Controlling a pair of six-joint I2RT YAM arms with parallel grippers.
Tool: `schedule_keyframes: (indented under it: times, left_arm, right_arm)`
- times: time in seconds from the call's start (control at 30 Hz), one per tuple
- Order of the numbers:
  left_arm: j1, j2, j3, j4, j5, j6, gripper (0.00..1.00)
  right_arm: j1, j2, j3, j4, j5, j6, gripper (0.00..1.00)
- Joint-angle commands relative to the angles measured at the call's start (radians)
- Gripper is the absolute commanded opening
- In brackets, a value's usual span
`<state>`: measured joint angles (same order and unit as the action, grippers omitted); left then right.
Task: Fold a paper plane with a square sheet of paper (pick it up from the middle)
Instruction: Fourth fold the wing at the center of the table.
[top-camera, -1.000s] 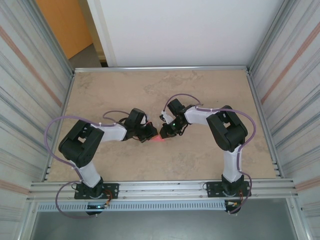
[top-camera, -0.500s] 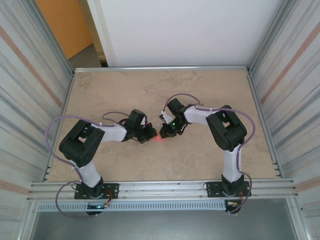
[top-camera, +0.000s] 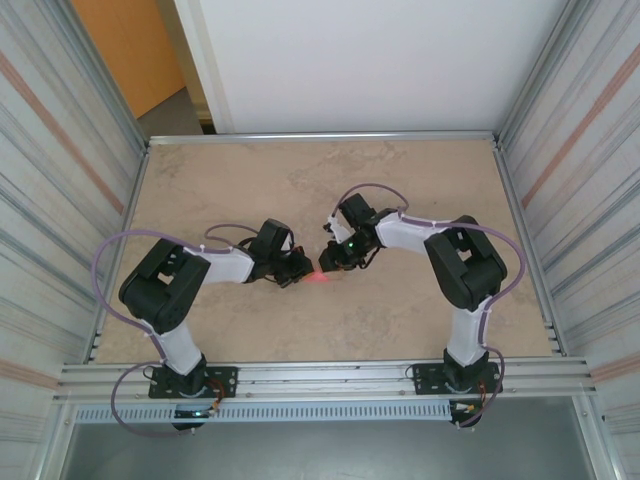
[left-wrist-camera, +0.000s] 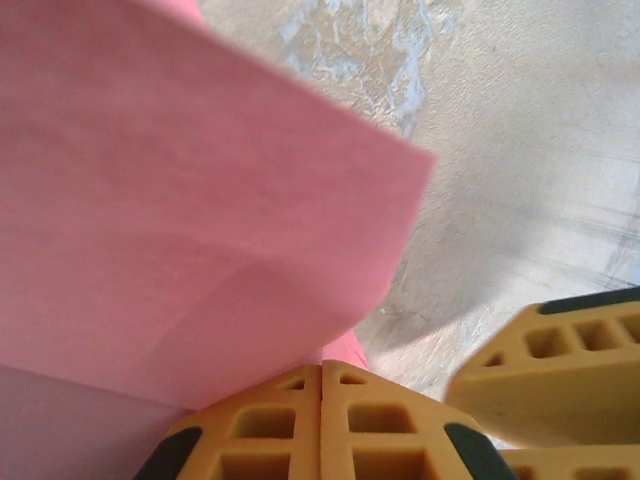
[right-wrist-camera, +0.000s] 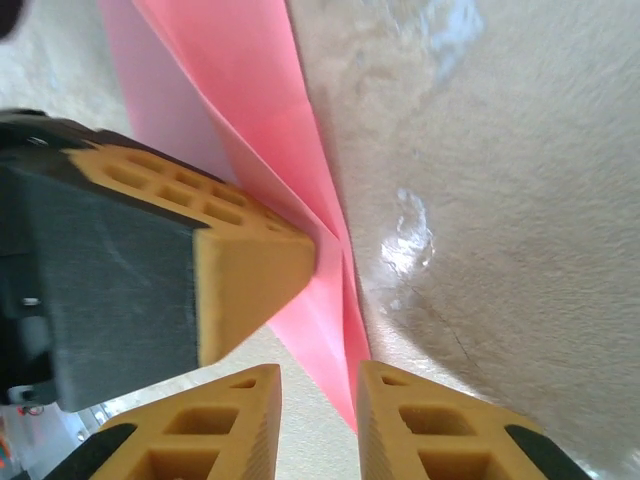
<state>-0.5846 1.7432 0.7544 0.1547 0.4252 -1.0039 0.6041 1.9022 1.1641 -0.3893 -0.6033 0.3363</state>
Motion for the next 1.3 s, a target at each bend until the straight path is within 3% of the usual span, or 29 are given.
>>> schedule_keyframes:
  times: [0.0,0.23,0.87,1.27]
  left_arm:
    - [-0.004,0.028,-0.014,-0.052,-0.031,-0.006,0.07]
    - [-0.004,0.025,-0.017,-0.063,-0.033,-0.004,0.07]
    - [-0.004,0.027,-0.007,-0.068,-0.023,0.0,0.06]
    - [-0.003,0.036,0.002,-0.103,-0.032,-0.006,0.07]
  right_arm:
    - [0.024,-0.007,0.023,-0.022,-0.025,0.012,0.17]
    - [0.042,0.049,0.03,0.0,-0.041,0.033,0.09]
    - [0.011,0.111,0.074,-0.01,-0.093,0.079,0.08]
    - [0.006,0.143,0.051,-0.1,-0.072,0.029,0.08]
